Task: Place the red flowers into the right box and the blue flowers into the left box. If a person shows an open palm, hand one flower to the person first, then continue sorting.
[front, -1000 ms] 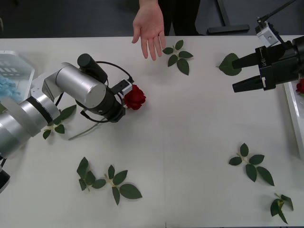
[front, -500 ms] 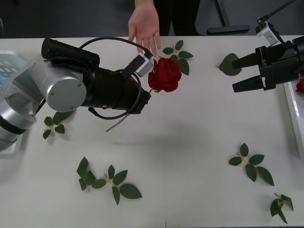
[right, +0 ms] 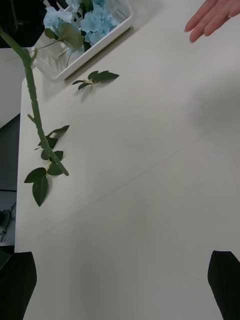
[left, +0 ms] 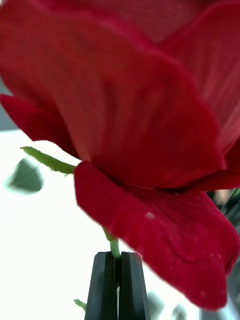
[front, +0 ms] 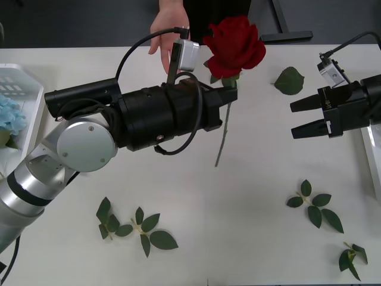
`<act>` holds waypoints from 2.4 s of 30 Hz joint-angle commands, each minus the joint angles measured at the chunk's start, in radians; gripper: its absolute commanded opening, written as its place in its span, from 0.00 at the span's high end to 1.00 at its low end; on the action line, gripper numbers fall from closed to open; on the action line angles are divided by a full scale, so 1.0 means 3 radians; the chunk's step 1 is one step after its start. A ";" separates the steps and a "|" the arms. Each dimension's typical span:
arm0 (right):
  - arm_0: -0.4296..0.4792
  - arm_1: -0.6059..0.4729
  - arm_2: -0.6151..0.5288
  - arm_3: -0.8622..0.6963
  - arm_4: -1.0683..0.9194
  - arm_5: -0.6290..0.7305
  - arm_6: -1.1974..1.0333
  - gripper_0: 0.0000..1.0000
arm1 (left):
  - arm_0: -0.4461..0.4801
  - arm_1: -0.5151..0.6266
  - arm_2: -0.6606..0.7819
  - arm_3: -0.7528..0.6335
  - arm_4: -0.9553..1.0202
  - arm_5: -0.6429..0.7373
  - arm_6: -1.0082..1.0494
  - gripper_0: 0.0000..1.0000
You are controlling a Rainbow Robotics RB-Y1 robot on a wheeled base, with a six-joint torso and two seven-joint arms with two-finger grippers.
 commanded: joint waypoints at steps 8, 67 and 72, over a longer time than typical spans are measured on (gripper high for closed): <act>0.0004 0.0046 -0.0116 0.0331 -0.0328 0.0659 0.0040 0.00 | 0.0015 -0.0579 -0.0595 -0.0014 0.0410 -0.1265 0.0326 1.00; 0.0260 0.0301 -0.0147 -0.0355 -0.0492 0.0495 -0.0387 1.00 | -0.0139 -0.0890 -0.0692 0.0364 0.0456 -0.1526 0.0224 0.00; 0.0255 0.0301 -0.0177 -0.0283 -0.0564 0.0357 -0.0413 1.00 | -0.0139 -0.0890 -0.0692 0.0364 0.0456 -0.1526 0.0224 0.00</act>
